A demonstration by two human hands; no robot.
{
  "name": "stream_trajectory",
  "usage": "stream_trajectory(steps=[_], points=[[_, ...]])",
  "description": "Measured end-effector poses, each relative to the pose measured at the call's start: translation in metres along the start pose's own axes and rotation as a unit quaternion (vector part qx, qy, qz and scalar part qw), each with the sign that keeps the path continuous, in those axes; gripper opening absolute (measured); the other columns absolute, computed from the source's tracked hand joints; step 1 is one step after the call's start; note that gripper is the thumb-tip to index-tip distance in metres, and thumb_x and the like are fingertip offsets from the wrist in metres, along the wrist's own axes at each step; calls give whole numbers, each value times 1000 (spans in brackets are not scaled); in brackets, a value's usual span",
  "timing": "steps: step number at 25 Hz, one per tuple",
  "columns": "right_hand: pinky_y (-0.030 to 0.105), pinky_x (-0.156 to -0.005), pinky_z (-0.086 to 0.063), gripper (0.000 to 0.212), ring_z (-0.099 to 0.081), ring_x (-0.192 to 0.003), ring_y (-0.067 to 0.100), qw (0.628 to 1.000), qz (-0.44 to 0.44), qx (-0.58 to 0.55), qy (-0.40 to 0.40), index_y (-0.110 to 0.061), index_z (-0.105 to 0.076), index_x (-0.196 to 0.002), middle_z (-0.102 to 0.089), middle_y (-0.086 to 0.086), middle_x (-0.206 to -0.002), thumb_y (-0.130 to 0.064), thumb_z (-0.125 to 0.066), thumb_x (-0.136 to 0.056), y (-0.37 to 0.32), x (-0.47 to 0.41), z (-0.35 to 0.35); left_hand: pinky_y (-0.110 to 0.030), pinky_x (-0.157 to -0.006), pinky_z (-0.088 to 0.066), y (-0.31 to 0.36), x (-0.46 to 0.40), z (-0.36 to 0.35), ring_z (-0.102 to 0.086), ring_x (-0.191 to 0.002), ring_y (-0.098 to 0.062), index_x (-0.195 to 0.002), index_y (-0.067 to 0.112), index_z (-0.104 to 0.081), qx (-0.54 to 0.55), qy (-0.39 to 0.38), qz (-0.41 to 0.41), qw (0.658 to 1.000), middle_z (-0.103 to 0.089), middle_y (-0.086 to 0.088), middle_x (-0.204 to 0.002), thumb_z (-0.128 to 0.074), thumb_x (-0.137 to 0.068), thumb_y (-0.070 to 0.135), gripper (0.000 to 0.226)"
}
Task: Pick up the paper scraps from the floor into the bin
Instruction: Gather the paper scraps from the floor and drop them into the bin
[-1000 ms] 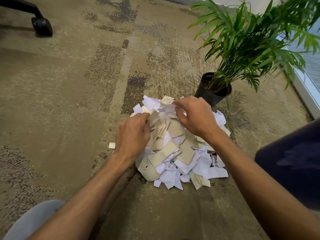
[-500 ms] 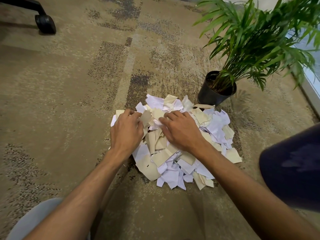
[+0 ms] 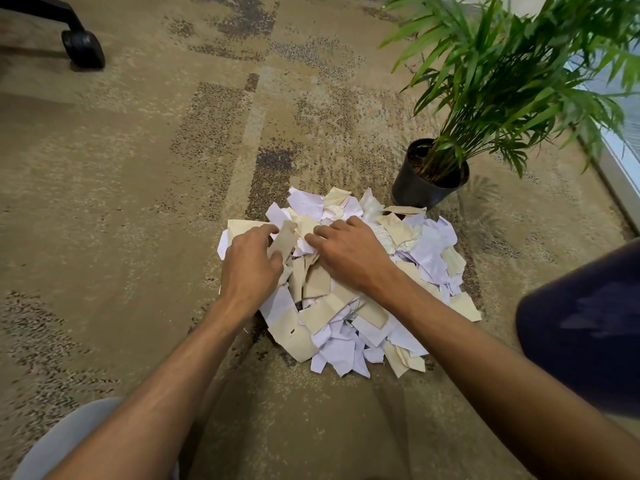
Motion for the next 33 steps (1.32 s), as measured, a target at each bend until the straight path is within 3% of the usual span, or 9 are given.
stream_trajectory(steps=[2, 5, 9, 13, 22, 26, 30, 32, 33], points=[[31, -72, -33, 23, -63, -91, 21, 1000, 11, -1, 25, -19, -63, -115, -69, -3, -103, -16, -54, -94, 5, 2, 2, -36, -71, -53, -7, -1, -2, -65, -75, -22, -109, 18, -71, 51, -11, 46, 998, -70, 2, -87, -65, -80, 15, 30], [31, -73, -34, 23, -63, -100, 21, 998, 40, -40, 32, -21, -65, -117, -69, -3, -111, -19, -52, -98, 10, 10, 10, -39, -68, -57, -15, 0, -2, -67, -67, -21, -99, 16, -76, 121, -13, 104, 987, -67, 6, -73, -68, -80, 11, 22], [27, -73, -28, 29, -63, -102, 21, 991, 17, -116, 65, -20, -68, -119, -67, 0, -117, -29, -48, -100, 25, 24, 29, -28, -60, -51, -5, 3, 4, -65, -65, -15, -99, 15, -76, 124, 6, 74, 989, -72, 4, -76, -62, -78, 10, 26], [30, -77, -32, 31, -61, -106, 24, 995, 25, -96, 28, -17, -63, -124, -65, 3, -120, -29, -48, -99, 21, 23, 11, -24, -65, -43, 2, 7, -1, -64, -74, -15, -106, 14, -74, 95, -9, 54, 994, -72, 1, -87, -63, -82, 11, 27], [32, -61, -48, 30, -65, -73, 23, 977, -38, -149, 149, -13, -73, -94, -73, 3, -85, -27, -47, -94, 50, 45, 35, -37, -75, -54, 22, 6, 13, -66, -82, -21, -105, 8, -73, 106, 57, -30, 992, -73, -6, -94, -62, -84, 8, 23], [26, -63, -48, 21, -68, -76, 19, 930, -157, -264, 202, -13, -75, -103, -76, 2, -90, -23, -62, -92, 85, 75, 43, -39, -72, -55, 41, 9, 14, -66, -80, -22, -101, 6, -73, 120, 68, -74, 988, -73, -7, -90, -64, -85, 10, 19], [30, -56, -41, 17, -50, -56, 4, 822, -264, -442, 244, -10, -73, -79, -65, -4, -64, -21, -67, -90, 118, 103, 56, -34, -73, -56, 67, 14, 28, -66, -78, -15, -103, 7, -73, 152, 82, -91, 981, -74, -5, -92, -68, -83, 10, 21], [30, -55, -37, 23, -46, -54, 9, 782, -294, -482, 263, -5, -69, -73, -59, -1, -60, -21, -69, -89, 130, 117, 67, -28, -74, -55, 86, 15, 40, -65, -77, -10, -104, 8, -73, 190, 97, -85, 973, -73, -1, -93, -70, -81, 10, 24], [34, -56, -41, 23, -53, -56, 16, 766, -301, -496, 276, -3, -70, -75, -64, 3, -64, -22, -70, -88, 135, 124, 75, -26, -75, -55, 99, 15, 45, -65, -77, -8, -105, 9, -73, 204, 101, -85, 970, -73, 2, -93, -70, -80, 10, 25]])
Point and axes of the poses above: each hand's wrist, its own x-axis away from the middle knuckle, its own z-axis out of the back of the hand, y = z × x, the point moved 9 cm from there along -x, towards the middle knuckle
